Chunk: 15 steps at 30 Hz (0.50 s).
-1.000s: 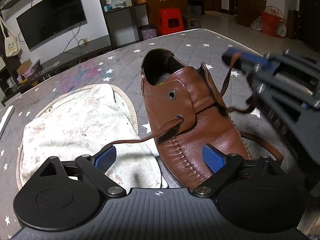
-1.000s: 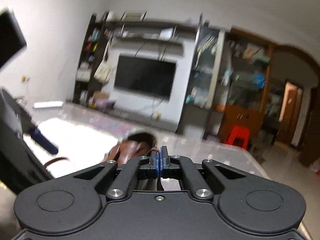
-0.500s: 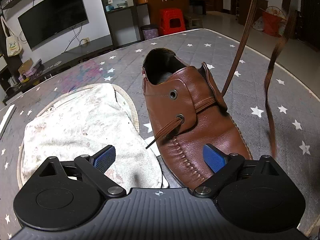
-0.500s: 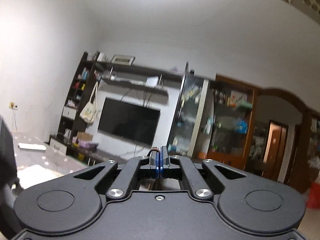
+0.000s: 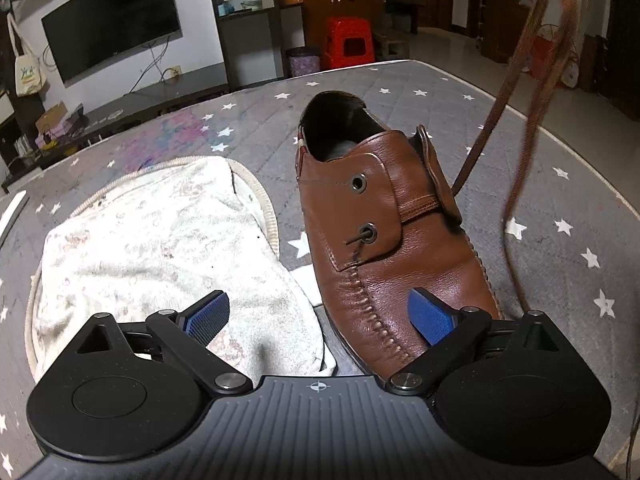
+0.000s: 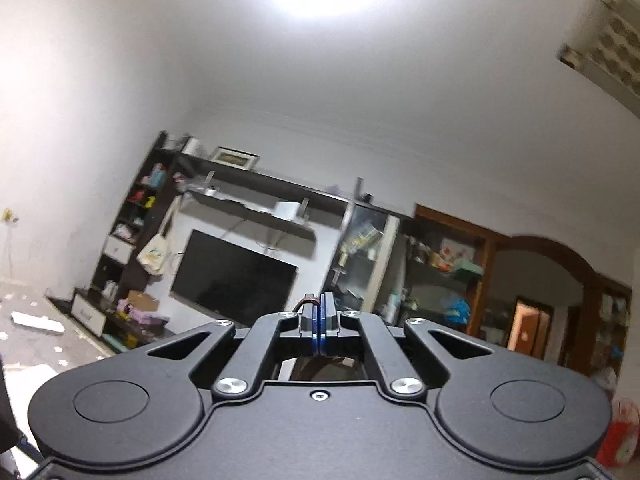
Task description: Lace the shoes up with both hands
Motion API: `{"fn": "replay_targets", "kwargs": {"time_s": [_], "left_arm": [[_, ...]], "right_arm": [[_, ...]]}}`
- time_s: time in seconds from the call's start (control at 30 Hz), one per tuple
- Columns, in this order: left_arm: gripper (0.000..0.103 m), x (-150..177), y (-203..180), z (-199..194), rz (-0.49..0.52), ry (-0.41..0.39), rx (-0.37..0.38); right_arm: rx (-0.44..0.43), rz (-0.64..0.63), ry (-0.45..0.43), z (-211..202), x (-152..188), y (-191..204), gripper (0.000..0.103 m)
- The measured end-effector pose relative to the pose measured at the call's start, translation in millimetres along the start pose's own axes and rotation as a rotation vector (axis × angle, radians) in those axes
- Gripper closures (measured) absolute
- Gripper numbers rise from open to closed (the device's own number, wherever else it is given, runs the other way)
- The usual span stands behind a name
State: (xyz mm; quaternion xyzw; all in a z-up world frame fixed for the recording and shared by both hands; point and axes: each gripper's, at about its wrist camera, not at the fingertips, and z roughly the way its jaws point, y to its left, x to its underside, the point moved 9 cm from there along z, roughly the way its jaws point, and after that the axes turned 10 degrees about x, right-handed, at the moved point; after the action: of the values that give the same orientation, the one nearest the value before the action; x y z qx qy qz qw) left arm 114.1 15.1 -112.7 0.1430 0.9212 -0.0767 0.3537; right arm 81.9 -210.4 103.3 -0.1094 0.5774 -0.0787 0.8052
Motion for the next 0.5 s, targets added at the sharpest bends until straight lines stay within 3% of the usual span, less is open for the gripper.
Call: {"fn": "replay_targets", "kwargs": {"time_s": [0.17,0.33,0.5], "left_arm": [[0.006,-5,1,-1,0.009,-0.005,-0.001],[0.008,-12,0,-3,0.018,-0.016,0.002],[0.011,-30,-4,-8,0.035,-0.046,0.005]], "right_arm": [[0.019,-0.121,0.055,-6,30,6,0.102],[-0.004,-0.2,0.201,-8,76,8,0.101],[-0.073,-0.31,0.413,-8,132,21,0.101]]}}
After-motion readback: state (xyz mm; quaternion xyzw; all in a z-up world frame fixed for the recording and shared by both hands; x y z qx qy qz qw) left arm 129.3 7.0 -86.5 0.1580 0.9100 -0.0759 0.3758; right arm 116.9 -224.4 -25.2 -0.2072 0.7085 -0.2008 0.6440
